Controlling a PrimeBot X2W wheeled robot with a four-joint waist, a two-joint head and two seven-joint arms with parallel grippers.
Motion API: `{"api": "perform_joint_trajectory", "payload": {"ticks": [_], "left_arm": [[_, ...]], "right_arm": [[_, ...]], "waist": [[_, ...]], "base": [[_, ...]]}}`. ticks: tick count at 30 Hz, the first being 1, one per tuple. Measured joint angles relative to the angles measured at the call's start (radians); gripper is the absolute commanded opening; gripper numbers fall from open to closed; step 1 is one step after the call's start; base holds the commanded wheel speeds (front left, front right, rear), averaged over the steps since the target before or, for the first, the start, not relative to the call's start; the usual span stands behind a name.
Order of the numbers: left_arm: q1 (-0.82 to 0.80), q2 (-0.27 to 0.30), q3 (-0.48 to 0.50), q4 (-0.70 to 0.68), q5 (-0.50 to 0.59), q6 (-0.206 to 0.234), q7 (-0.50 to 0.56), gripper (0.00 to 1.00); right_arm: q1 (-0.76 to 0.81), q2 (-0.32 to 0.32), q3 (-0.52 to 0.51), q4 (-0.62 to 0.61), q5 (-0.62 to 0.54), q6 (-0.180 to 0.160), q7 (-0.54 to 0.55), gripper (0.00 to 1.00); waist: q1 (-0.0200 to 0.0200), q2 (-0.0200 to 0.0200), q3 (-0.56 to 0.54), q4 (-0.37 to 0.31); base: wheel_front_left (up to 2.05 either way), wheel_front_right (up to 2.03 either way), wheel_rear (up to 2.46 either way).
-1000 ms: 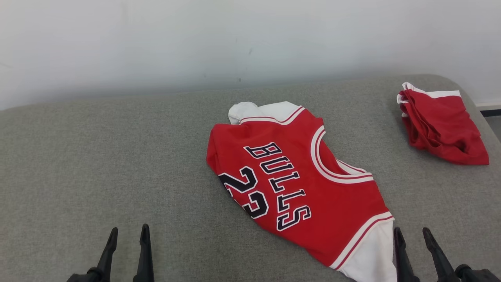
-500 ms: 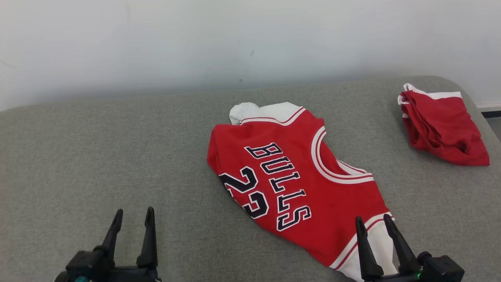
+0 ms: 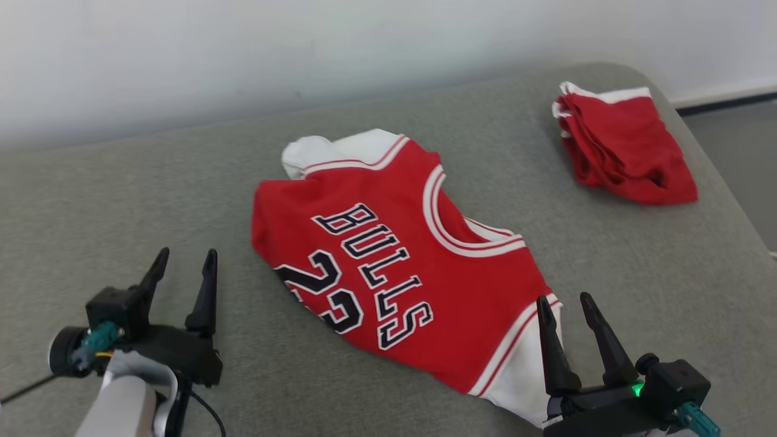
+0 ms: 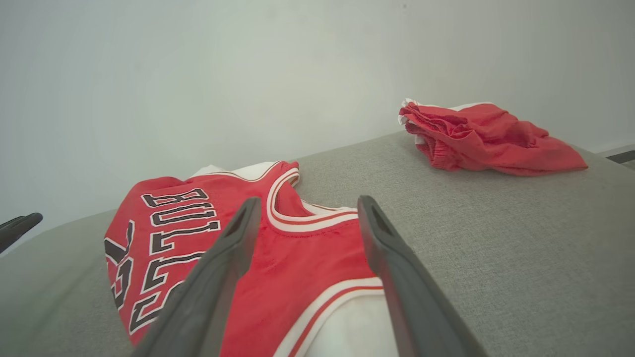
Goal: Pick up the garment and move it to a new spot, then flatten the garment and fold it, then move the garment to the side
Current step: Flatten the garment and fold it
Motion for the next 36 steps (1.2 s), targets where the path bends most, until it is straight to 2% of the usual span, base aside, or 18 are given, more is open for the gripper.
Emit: {"api": "perform_joint_trajectory", "payload": {"ticks": [12,20,22,23,30,36], "left_arm": [[-0.181,0.083,-0.16,0.253,-0.108,0.0,0.0,1.0],[-0.258,0.1,-0.299,0.301,-0.203,0.0,0.0,1.0],[-0.273,0.108,-0.324,0.32,-0.216,0.0,0.0,0.2],[-0.28,0.107,-0.328,0.328,-0.223,0.0,0.0,0.0],[-0.281,0.114,-0.338,0.287,-0.233,0.0,0.0,0.0],[-0.268,0.184,-0.34,0.187,-0.204,0.0,0.0,0.0]], "right_arm": [[-0.048,0.003,0.005,-0.001,0.034,0.0,-0.002,1.0],[-0.051,0.003,0.007,0.001,0.044,0.0,-0.002,1.0],[-0.059,0.003,0.008,0.004,0.044,0.0,-0.002,1.0],[-0.062,0.003,0.006,0.005,0.044,0.0,-0.002,1.0],[-0.041,0.004,-0.013,0.011,0.043,0.0,-0.002,1.0],[-0.018,0.005,-0.021,0.026,0.036,0.0,-0.002,1.0]], "waist": [[0.0001,0.0001,0.107,-0.119],[0.0,0.0,0.152,-0.155],[-0.0002,0.0,0.154,-0.156],[-0.0001,0.0,0.153,-0.155],[-0.0001,0.0,0.121,-0.126],[-0.0001,0.0,0.067,-0.08]], "base": [[0.0,0.0,0.0],[0.0,0.0,0.0],[0.0,0.0,0.0],[0.0,0.0,0.0],[0.0,0.0,0.0],[0.0,0.0,0.0]]}}
